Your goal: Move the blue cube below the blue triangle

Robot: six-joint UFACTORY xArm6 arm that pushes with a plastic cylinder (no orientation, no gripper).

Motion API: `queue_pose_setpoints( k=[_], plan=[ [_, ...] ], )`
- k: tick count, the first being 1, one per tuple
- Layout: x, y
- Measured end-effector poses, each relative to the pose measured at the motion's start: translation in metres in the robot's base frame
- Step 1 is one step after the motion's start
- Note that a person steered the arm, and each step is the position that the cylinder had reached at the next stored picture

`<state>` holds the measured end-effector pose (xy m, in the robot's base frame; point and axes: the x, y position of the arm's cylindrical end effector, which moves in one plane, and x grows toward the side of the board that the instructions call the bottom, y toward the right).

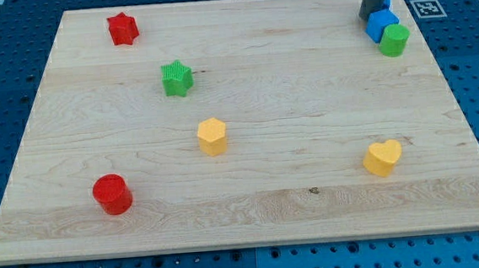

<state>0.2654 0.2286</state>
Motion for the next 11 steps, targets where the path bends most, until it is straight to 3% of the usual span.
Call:
queue_pose_setpoints(
  k=[2, 3, 6, 7, 11],
  plan=[
    [0.0, 0.005],
    [0.0, -0.022],
    [0.045, -0.017],
    [0.048, 0.007],
    [0.042, -0.006]
  ],
)
